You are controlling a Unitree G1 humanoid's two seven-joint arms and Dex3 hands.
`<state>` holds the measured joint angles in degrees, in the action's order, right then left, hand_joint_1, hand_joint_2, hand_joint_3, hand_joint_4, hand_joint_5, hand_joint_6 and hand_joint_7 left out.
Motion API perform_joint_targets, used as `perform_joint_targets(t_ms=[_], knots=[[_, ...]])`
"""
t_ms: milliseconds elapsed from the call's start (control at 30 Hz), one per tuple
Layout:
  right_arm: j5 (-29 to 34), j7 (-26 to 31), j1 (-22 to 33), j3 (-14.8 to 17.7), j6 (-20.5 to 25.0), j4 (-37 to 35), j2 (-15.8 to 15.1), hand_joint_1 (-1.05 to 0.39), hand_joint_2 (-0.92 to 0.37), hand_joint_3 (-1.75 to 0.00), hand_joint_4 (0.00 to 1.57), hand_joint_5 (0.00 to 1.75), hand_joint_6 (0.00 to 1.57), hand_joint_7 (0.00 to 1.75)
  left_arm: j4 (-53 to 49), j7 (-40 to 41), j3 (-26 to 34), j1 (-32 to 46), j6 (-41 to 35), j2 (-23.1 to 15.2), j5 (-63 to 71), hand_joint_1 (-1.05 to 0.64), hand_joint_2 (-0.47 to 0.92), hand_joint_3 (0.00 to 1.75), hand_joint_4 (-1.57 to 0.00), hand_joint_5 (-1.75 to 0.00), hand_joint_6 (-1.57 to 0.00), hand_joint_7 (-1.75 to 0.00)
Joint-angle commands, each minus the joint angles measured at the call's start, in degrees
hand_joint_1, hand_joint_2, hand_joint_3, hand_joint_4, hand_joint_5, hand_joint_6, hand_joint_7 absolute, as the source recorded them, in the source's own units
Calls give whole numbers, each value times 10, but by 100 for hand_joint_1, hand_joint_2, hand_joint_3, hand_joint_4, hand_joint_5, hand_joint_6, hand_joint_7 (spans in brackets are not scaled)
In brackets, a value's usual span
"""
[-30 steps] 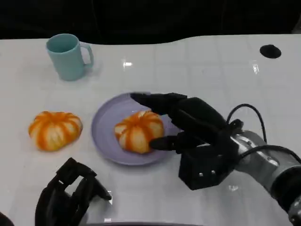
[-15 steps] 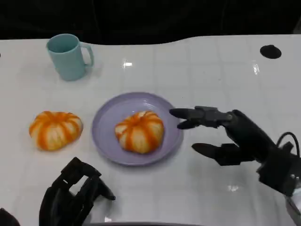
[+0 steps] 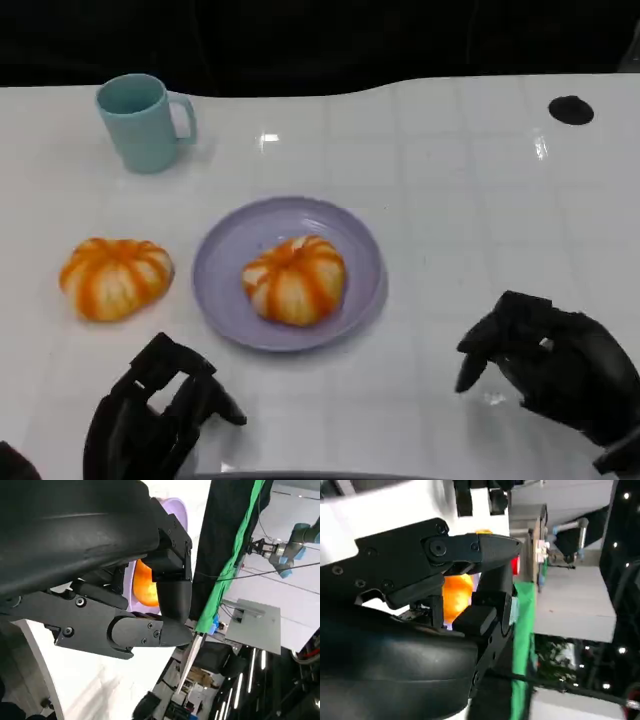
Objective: Grasp the bread from the table and place it into the plate.
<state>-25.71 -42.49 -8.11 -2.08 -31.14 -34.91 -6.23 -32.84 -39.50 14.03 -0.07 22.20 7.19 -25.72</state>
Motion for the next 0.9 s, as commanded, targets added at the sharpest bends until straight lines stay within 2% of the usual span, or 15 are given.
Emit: perform_joint_targets(t_ms=[33,100,167,367,600,900], knots=[[-8,-3,19,22,66,28,0,-57,-92,-37,61,170,62,133,8,2,2,8,-3,-12,-4,-52,92,28,-60,-175,-49,-153],[-9,-2,27,25,108,40,3,-57,-92,-37,69,173,64,147,8,0,3,9,-5,-15,-4,-52,92,29,-60,-175,-48,-152],[-5,3,33,29,123,52,11,-57,-92,-38,76,174,67,155,5,-3,5,9,-3,-17,-5,-52,92,29,-60,-175,-48,-152],[-32,-20,49,41,183,91,31,-52,-92,-40,84,175,68,167,1,-9,7,10,-1,-23,-7,-53,92,27,-61,-175,-48,-155],[-43,-24,66,49,259,135,35,-51,-92,-41,94,175,72,175,-3,-10,8,10,5,-26,-5,-53,92,28,-59,-175,-48,-153],[-38,-25,63,59,264,133,44,-51,-92,-36,97,175,74,175,-10,-15,11,2,-5,-29,-12,-52,92,27,-60,-175,-48,-152]])
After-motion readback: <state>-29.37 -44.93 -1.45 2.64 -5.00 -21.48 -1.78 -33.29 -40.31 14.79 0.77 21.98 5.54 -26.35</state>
